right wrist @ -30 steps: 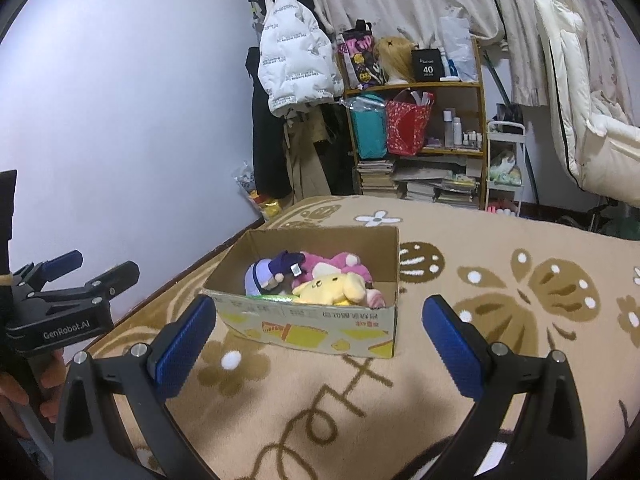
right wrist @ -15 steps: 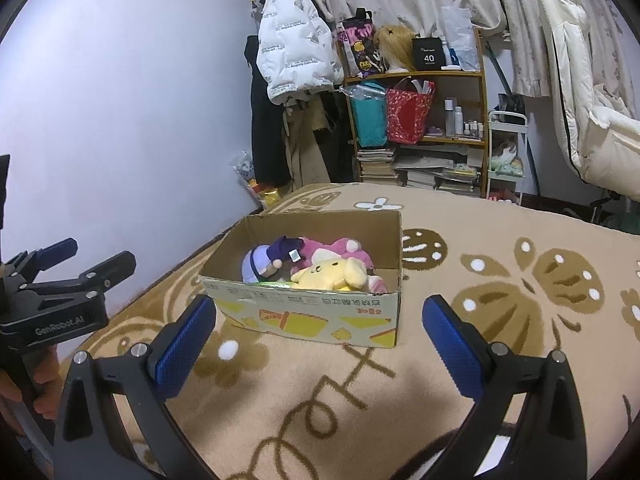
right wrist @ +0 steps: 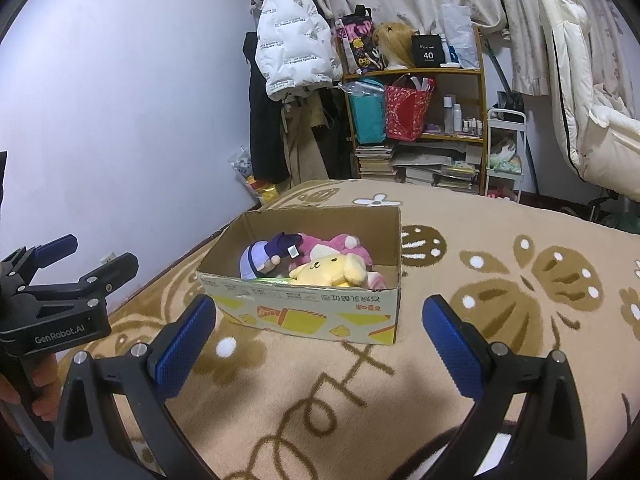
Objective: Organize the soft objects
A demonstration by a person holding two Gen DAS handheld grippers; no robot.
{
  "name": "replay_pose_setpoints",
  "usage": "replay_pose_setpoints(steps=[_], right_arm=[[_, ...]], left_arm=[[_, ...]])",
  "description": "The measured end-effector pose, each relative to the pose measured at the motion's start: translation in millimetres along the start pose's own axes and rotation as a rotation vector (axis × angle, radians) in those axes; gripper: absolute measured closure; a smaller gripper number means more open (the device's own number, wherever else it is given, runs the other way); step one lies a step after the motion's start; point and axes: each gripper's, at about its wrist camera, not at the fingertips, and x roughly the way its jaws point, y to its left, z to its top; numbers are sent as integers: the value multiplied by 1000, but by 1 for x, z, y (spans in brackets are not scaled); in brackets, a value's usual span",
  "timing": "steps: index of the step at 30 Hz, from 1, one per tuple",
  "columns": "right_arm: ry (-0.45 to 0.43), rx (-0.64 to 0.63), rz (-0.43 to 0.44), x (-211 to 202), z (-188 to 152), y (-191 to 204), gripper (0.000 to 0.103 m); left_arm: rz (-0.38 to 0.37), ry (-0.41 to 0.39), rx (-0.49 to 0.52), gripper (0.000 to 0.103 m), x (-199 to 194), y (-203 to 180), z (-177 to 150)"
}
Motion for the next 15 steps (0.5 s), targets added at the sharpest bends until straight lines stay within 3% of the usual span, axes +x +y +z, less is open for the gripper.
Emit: replay_pose_setpoints(steps=[15], right_arm=[[12,3,-2,1,-2,-3,0]], left_arm=[[18,-3,-16,0,1,5,1]])
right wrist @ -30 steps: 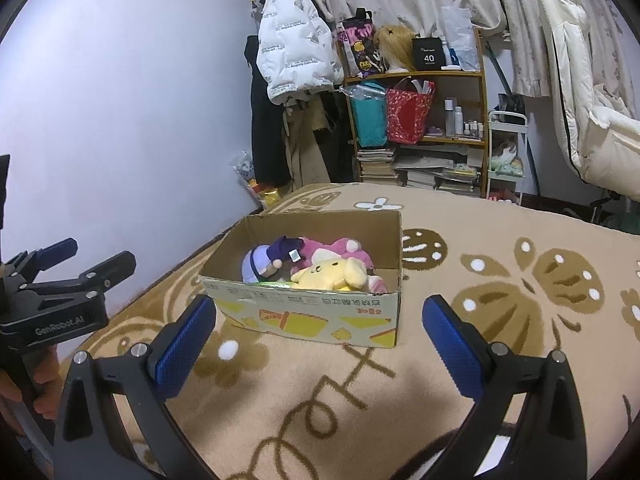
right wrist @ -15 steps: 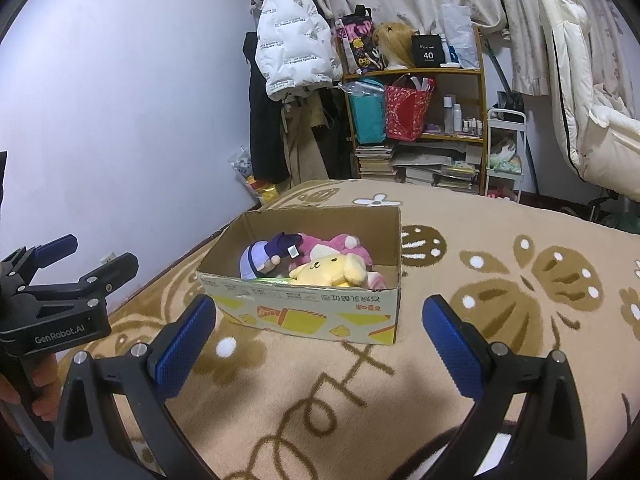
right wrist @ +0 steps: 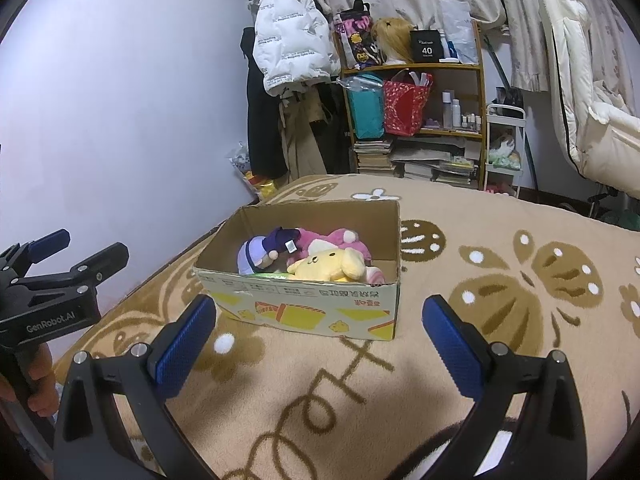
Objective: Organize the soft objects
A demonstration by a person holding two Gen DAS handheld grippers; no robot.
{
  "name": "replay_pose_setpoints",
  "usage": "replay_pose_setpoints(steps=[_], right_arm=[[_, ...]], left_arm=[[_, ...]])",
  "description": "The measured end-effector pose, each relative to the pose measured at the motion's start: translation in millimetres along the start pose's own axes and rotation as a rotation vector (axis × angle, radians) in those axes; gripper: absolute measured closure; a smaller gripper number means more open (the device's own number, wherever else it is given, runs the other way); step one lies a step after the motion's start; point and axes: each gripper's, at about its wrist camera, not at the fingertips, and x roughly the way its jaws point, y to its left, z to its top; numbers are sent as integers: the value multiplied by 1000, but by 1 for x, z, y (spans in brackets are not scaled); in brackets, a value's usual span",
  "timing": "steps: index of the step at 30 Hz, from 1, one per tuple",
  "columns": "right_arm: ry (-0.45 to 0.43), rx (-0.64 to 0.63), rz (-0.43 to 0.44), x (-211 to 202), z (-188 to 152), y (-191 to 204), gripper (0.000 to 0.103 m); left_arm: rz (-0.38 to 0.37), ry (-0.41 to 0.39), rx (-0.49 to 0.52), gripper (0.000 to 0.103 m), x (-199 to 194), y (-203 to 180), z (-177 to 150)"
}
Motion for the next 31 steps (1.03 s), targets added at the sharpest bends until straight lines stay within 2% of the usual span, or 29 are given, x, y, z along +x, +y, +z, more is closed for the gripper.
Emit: replay_pose_setpoints(steps=[31], right_arm=[[8,16,-17,3,1,-7,0]], left_arm=[[-19,5,-3,0,-2,-2,-1]])
